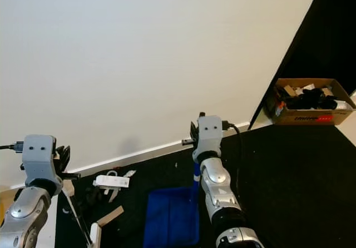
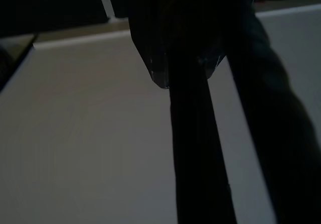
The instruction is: Sweep floor
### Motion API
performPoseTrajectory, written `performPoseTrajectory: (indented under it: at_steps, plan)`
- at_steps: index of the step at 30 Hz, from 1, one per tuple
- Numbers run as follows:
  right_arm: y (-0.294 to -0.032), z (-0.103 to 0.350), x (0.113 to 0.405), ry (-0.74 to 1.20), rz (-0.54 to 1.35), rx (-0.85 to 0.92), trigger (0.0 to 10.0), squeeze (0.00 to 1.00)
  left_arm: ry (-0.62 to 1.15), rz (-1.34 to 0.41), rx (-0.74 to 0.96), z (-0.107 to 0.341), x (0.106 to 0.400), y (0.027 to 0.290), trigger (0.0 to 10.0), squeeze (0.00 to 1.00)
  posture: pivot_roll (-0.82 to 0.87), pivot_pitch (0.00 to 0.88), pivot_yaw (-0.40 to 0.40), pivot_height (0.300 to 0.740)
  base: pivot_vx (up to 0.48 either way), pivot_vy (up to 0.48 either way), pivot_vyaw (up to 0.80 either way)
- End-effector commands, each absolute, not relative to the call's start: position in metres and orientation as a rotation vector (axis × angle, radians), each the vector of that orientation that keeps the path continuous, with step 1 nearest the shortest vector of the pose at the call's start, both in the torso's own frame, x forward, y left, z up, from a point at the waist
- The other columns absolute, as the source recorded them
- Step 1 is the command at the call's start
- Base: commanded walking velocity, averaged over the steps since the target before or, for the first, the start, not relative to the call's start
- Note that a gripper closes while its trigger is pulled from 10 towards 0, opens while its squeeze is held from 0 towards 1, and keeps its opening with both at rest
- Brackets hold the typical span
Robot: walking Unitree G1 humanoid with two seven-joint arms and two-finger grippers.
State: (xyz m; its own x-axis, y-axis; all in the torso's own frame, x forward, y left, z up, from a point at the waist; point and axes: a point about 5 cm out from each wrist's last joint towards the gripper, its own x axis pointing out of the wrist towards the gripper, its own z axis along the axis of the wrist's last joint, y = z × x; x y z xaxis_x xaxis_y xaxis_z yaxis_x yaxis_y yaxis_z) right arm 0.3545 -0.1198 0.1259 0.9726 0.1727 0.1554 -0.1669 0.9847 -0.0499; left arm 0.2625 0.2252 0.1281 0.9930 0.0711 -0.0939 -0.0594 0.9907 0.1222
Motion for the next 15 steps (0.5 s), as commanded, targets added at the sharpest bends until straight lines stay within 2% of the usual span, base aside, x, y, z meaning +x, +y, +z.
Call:
performPoseTrajectory:
  at_steps: [1,8,15]
  plan:
    - [-0.116,0.118,0.353,-0.141,0.185,-0.042,10.0,0.00,0.103,0.076,0.160,0.131,0.258,0.233,10.0,0.00,0.24,0.216,0.079,0.740,0.000,0.000,0.00]
    - [-0.111,0.099,0.350,-0.083,0.195,-0.019,10.0,0.00,0.113,0.082,0.171,0.133,0.249,0.237,10.0,0.00,0.27,0.256,0.086,0.740,0.000,0.000,0.00]
    - [-0.110,0.100,0.350,-0.095,0.202,-0.035,10.0,0.00,0.125,0.085,0.172,0.132,0.243,0.237,10.0,0.00,0.28,0.281,0.085,0.740,0.000,0.000,0.00]
